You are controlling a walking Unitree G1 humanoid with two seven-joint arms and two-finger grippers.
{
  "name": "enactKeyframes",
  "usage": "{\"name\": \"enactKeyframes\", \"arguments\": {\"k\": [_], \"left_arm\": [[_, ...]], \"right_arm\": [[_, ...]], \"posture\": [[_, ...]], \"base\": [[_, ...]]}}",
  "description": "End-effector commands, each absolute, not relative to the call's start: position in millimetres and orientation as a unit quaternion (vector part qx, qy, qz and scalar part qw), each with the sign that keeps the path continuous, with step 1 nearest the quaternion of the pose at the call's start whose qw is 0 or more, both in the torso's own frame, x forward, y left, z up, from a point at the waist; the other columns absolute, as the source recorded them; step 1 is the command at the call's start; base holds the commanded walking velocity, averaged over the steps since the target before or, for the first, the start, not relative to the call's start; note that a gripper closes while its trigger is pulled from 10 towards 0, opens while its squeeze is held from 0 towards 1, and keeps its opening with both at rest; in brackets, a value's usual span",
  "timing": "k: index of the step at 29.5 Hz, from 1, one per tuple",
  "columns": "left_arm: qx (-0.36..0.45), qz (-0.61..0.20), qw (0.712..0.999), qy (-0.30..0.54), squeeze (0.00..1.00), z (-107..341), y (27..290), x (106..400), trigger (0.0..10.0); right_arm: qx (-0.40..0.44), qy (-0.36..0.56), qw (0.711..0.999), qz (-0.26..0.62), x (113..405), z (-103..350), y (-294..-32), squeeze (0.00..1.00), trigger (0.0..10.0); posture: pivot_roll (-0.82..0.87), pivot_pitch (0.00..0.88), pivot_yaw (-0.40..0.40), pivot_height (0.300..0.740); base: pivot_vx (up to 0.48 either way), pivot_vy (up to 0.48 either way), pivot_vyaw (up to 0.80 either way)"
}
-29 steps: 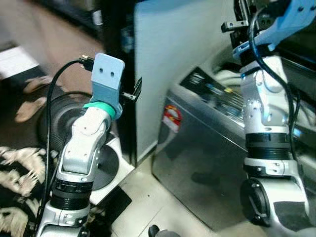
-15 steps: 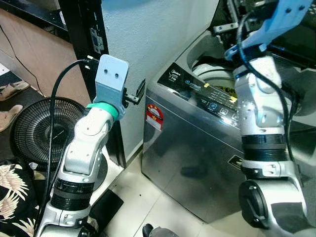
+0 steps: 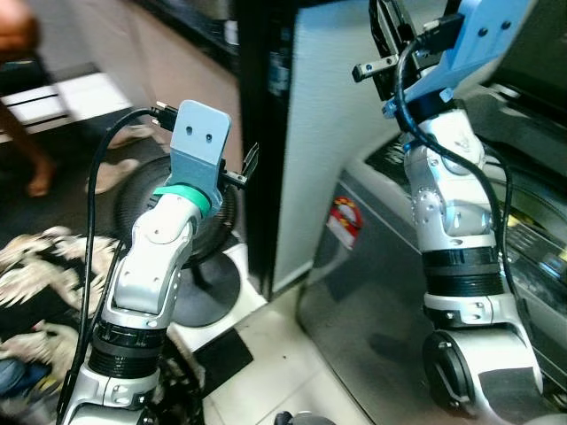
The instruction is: Clothes washing
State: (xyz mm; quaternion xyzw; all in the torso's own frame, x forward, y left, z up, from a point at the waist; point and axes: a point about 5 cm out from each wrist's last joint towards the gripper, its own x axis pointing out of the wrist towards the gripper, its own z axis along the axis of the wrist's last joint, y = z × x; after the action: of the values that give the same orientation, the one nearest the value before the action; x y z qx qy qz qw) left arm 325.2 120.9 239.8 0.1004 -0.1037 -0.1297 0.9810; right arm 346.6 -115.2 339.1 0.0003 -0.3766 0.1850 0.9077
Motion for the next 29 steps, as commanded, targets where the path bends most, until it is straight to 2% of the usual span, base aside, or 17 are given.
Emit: {"name": "enactKeyframes", "arguments": {"k": [1,25,29], "left_arm": [[0.106,-0.131,0.98,-0.101,0.0,237.2,119.1,324.7,10.0],[0.107,-0.133,0.98,-0.1,0.0,235.3,118.2,325.8,10.0],[0.118,-0.136,0.981,-0.07,0.0,205.6,125.9,321.2,10.0]], "right_arm": [[0.003,-0.377,0.907,0.186,344.9,337.9,-116.7,0.0,10.0],[-0.014,-0.358,0.915,0.188,348.2,329.8,-115.0,0.0,10.0],[-0.009,-0.33,0.922,0.201,351.3,307.3,-110.4,0.0,10.0]], "posture": [[0.1,0.008,-0.011,0.74],[0.1,0.001,-0.013,0.74],[0.1,0.0,-0.012,0.74]], "base": [[0.0,0.0,0.77],[0.0,0.0,0.72],[0.0,0.0,0.79]]}}
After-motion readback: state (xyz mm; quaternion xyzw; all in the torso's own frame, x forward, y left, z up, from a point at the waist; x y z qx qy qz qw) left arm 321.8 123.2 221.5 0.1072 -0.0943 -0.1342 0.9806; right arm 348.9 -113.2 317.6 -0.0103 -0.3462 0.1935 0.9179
